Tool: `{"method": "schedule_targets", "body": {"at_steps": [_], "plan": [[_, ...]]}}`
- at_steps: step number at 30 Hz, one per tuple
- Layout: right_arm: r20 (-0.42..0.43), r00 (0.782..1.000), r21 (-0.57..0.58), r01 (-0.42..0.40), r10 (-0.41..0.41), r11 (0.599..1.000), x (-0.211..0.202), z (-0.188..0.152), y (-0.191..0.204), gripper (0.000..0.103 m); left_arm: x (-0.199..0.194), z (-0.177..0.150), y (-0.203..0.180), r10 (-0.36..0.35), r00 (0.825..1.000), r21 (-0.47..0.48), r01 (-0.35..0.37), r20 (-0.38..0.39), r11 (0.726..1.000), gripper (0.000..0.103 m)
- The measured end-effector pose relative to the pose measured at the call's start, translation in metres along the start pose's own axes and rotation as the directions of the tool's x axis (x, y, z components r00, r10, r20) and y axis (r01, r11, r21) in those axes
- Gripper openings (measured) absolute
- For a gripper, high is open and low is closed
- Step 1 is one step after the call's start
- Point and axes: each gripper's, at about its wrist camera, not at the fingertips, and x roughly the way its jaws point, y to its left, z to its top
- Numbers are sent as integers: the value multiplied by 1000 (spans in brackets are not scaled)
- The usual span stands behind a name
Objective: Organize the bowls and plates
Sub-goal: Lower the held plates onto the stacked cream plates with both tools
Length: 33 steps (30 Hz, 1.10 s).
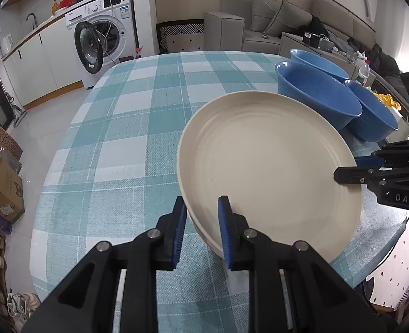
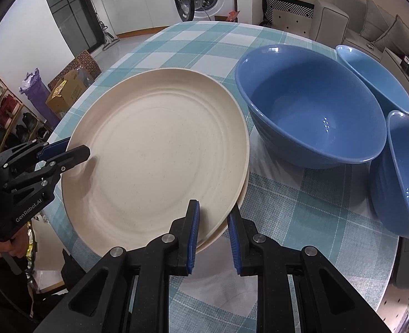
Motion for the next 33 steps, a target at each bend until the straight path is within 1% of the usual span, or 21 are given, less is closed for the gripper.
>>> {"method": "schedule_targets", "body": {"at_steps": [11, 18, 24, 28, 31, 33], "plan": [[-2, 1000, -1, 9, -9, 1000, 3, -1, -1, 20, 8, -4, -4, 14, 1000, 24, -14, -19, 1000, 21], [5, 999, -20, 35, -35, 999, 3, -3, 2, 20, 10, -5, -9, 45, 999, 50, -44, -15, 998, 21], [2, 996, -56, 87, -87, 995, 5, -3, 9, 21, 10, -6, -13, 70, 998, 82, -68, -11, 994, 21], [-7, 993, -67, 113, -114, 991, 9, -4, 12, 22, 11, -8, -17, 85, 996, 120, -83, -9, 989, 24], [-11, 992, -75, 125, -126, 989, 10, -4, 12, 22, 11, -8, -17, 81, 997, 118, -79, -7, 990, 26], [-14, 991, -79, 131, -132, 988, 11, -4, 13, 24, 11, -8, -17, 79, 997, 123, -78, -7, 989, 30]]}}
